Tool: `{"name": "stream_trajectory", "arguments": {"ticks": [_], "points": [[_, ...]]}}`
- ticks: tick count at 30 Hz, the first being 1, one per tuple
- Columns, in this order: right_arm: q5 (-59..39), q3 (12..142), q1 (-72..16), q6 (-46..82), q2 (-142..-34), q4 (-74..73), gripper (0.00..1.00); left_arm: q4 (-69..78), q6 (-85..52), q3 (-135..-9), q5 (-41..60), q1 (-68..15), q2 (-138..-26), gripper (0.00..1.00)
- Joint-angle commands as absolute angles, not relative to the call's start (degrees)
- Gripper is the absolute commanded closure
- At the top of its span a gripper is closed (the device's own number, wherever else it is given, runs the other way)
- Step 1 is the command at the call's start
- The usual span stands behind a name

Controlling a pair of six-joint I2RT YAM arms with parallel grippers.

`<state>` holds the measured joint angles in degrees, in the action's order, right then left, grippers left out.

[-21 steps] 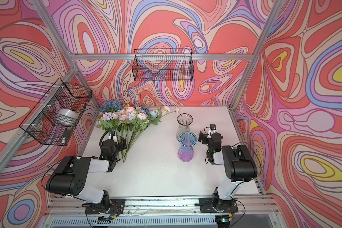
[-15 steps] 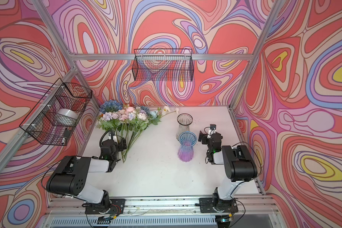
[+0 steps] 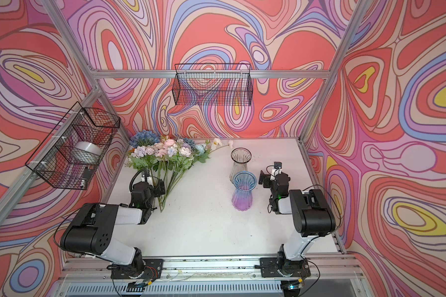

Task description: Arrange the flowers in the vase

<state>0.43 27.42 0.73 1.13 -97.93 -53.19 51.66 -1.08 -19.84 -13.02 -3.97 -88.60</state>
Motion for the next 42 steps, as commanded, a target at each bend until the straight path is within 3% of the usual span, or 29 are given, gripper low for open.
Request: {"name": "stream_trajectory", "arguments": {"ticks": [1,11,14,21,24,32,36,39,42], "points": [[0.6,27.2,0.8,1.3,-98.1,-54.0,0.01,52.6,-0.7,-21.1,-12.1,-3.4,-88.7,0.0],[0.1,27.2,0.8,1.4,-98.0,-54.0,0.02,53.0,-0.6,-20.8,-12.4,-3.4,-88.6,0.0],[0.9,27.1,0.8,1.2,-97.5,-54.1,0.02,53.3,-0.8,-20.6,-14.4,-3.8,-88.1,0.07],[7.3,28.8,0.9,3.8,-87.0,-42.6,0.02,37.4,-1.5,-24.4,-17.0,-4.4,-76.7,0.12],[9.2,32.2,0.8,5.4,-82.1,-33.0,0.02,34.3,-3.9,-26.0,-20.0,-4.9,-73.7,0.11],[15.7,52.3,0.8,21.0,-77.2,7.0,0.02,23.5,-17.1,-33.6,-9.5,-4.9,-68.5,0.0],[7.3,63.7,0.8,19.3,-78.2,20.8,0.02,19.4,-24.6,-35.4,-3.7,-6.0,-67.9,0.0],[-1.3,67.0,0.7,19.8,-76.2,23.5,0.01,17.6,-28.3,-35.9,-1.8,-8.8,-68.7,0.01],[-3.8,70.0,-1.0,22.2,-74.2,26.4,0.02,11.7,-29.1,-38.2,-1.9,-13.2,-71.0,0.04]]}}
